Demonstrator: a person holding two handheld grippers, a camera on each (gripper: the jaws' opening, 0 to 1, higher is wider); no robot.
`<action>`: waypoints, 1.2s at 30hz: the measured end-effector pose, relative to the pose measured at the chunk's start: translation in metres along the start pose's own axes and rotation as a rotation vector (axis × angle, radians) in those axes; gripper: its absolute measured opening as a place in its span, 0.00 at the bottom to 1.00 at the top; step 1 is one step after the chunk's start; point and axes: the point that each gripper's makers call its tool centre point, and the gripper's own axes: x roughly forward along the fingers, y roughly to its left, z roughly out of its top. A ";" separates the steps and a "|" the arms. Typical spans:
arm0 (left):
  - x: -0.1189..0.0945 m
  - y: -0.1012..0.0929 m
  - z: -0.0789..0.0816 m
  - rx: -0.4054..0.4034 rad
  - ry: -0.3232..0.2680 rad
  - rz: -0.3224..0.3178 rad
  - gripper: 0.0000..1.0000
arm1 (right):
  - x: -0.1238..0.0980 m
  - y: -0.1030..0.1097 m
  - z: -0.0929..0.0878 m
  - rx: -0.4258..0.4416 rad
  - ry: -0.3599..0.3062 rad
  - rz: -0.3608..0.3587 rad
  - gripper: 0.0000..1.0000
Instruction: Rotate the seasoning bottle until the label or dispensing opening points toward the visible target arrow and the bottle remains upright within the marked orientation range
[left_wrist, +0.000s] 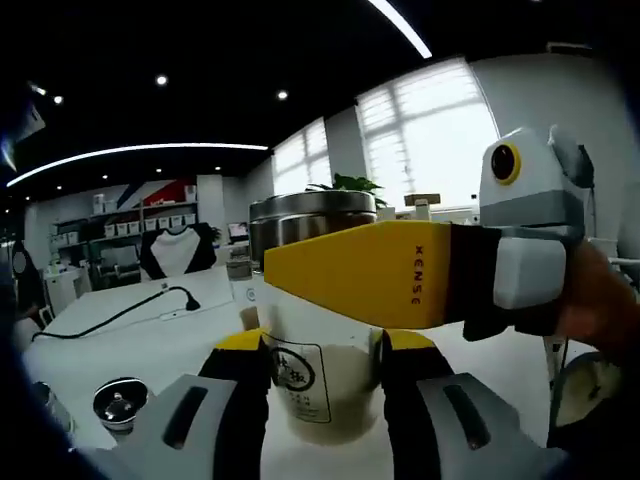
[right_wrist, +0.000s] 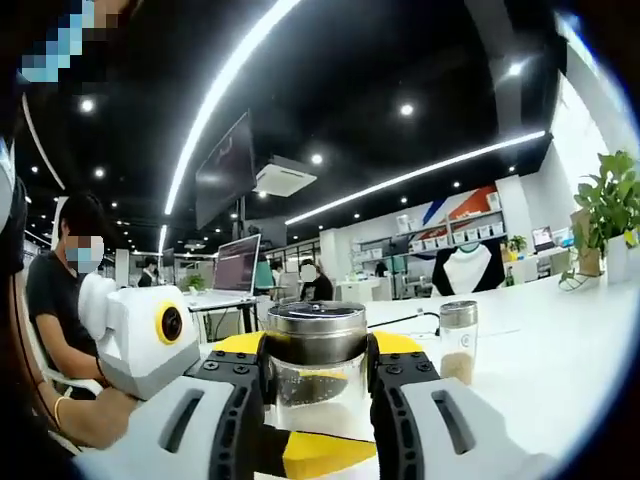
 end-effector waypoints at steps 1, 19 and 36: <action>-0.001 0.001 0.000 -0.008 -0.001 0.011 0.45 | 0.002 -0.003 -0.001 -0.008 0.007 -0.027 0.37; -0.002 0.002 -0.003 -0.009 -0.002 0.171 0.44 | 0.008 -0.005 -0.007 -0.092 0.046 -0.185 0.40; -0.002 -0.004 0.007 -0.002 -0.017 0.052 0.44 | 0.002 -0.011 0.004 -0.080 0.007 -0.047 0.38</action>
